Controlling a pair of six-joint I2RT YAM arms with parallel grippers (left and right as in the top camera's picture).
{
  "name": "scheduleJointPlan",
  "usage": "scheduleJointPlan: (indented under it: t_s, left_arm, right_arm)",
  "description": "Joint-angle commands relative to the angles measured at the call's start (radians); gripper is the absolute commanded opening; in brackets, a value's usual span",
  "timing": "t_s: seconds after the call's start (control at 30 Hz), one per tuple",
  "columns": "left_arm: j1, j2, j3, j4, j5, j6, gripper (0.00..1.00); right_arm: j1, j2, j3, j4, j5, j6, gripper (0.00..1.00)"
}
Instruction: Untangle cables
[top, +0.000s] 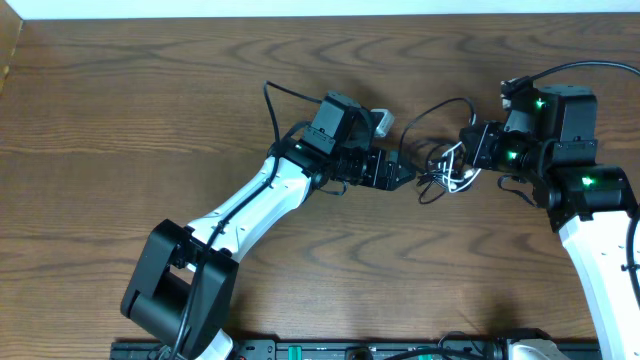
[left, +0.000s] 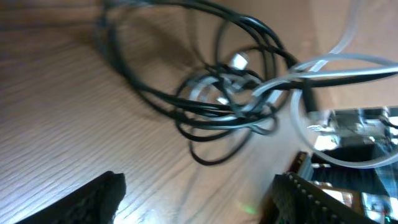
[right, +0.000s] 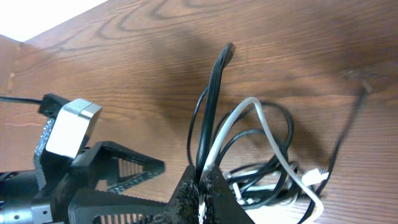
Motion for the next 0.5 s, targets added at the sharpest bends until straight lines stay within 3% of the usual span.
scheduleJointPlan:
  t_s: [0.0,0.17,0.47]
  left_arm:
    - [0.002,-0.003,0.005,0.013,0.106,-0.024,0.79]
    - [0.002,-0.003,0.005,0.014,0.126,-0.165,0.79]
    - [0.002,-0.003,0.005,0.077,0.093,-0.578,0.79]
  right_arm:
    - [0.008,-0.012,0.005,0.002,-0.048,0.065,0.01]
    - [0.028,-0.012,0.005,0.016,-0.041,0.187,0.01]
    - [0.035,-0.012,0.005,0.048,-0.124,0.43,0.01]
